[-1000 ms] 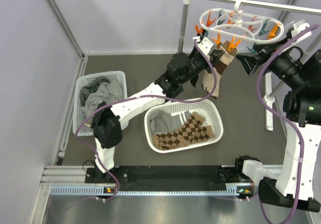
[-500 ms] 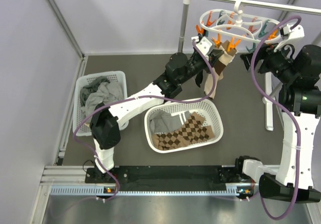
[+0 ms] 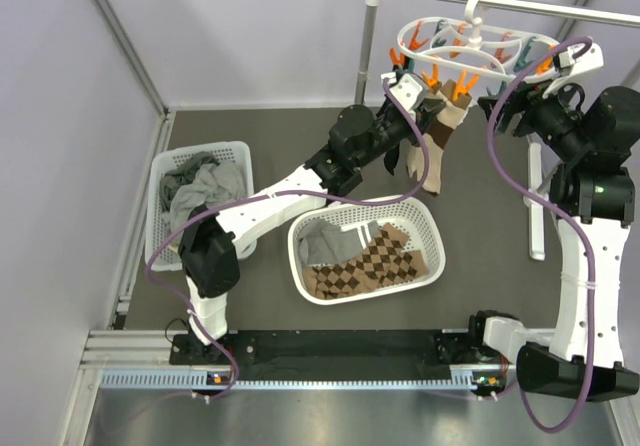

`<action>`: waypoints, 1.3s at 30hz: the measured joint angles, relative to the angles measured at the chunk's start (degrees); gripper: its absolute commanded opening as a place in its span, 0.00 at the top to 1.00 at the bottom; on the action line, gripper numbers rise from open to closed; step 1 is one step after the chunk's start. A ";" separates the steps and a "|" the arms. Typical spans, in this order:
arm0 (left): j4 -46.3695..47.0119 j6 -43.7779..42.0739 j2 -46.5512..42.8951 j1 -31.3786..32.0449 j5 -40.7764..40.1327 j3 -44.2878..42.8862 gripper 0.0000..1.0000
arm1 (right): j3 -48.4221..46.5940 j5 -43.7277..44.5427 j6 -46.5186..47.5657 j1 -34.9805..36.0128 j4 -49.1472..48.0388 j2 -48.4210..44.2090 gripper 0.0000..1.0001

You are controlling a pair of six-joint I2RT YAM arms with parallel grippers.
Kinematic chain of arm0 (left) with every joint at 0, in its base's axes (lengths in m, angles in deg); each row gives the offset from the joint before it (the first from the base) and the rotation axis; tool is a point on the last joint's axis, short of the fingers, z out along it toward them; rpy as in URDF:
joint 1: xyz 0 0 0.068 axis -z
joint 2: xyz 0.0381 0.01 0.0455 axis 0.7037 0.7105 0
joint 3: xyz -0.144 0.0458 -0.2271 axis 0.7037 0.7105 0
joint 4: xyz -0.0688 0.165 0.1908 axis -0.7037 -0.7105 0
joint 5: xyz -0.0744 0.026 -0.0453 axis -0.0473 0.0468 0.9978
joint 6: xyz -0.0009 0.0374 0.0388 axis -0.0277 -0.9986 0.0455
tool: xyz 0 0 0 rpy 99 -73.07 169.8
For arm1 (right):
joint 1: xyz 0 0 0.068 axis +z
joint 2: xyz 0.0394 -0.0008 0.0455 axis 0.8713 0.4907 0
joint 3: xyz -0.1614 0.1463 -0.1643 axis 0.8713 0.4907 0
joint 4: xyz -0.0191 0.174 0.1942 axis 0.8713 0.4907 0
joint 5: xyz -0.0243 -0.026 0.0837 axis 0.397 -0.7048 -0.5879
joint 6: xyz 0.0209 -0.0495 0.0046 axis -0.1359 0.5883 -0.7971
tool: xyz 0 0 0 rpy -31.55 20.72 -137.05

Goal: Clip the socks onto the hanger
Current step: Open the clamp at the hanger.

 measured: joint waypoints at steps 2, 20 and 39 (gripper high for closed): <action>0.00 0.00 -0.17 0.00 0.00 0.07 0.92 | 0.26 -0.63 0.20 0.00 -0.59 0.17 0.27; 0.07 0.07 -1.31 0.02 1.27 1.07 0.92 | 0.90 1.22 1.90 3.52 -3.89 2.78 0.29; 0.04 0.04 -1.81 0.02 1.29 1.64 0.91 | 5.03 7.04 2.80 5.81 -9.11 1.68 0.56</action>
